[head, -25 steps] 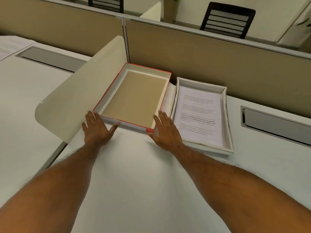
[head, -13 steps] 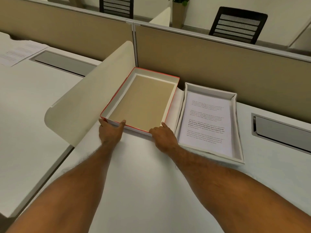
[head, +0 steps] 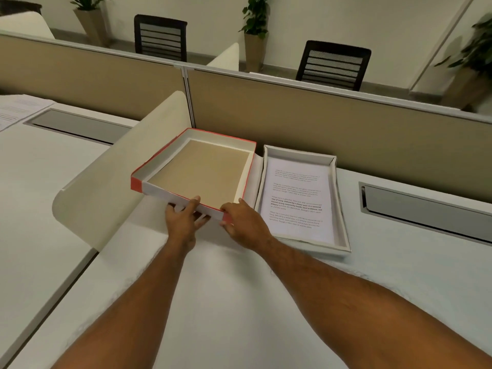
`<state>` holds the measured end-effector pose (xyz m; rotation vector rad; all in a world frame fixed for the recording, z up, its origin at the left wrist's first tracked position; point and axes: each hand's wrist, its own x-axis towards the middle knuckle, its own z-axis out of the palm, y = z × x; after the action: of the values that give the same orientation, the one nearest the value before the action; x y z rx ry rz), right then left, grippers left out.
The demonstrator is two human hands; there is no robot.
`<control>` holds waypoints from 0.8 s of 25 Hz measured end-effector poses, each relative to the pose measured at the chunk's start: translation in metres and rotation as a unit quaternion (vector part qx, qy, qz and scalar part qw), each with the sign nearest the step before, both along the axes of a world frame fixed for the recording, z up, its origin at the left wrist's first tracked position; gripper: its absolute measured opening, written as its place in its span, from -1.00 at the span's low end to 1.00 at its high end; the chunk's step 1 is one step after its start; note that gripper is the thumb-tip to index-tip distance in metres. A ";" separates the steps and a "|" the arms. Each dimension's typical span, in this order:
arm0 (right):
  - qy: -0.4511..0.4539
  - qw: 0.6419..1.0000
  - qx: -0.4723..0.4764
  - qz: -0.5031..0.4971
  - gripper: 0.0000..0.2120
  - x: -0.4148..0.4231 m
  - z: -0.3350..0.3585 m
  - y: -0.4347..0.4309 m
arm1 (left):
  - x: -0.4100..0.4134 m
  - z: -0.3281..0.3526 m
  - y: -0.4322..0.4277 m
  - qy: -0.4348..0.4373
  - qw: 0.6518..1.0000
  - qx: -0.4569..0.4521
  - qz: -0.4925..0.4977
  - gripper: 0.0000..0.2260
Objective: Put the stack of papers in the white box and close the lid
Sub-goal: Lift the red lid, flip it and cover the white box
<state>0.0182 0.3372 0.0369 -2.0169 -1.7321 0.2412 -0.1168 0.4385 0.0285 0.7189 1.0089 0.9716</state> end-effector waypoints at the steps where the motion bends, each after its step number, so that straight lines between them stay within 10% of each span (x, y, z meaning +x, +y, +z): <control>1: 0.058 0.998 -0.005 -0.006 -0.61 0.002 0.006 -0.005 | 0.003 0.006 -0.004 0.007 1.000 0.010 0.003 -0.43; 11: 0.448 0.872 0.050 -0.190 -0.71 0.058 0.098 -0.010 | 0.021 0.036 -0.042 0.262 0.919 0.295 -0.024 -0.35; 14: 0.558 0.805 0.047 -0.194 -0.41 0.069 0.128 -0.013 | 0.030 0.039 -0.059 0.299 0.886 0.352 -0.050 -0.38; 20: 0.566 0.780 0.104 -0.247 -0.25 0.089 0.169 -0.024 | 0.051 0.036 -0.082 0.349 0.824 0.439 -0.073 -0.45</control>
<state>0.1072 0.3130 0.2055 -1.4937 -0.4282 0.8239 -0.0660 0.3561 0.0649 2.0111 1.0684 1.0425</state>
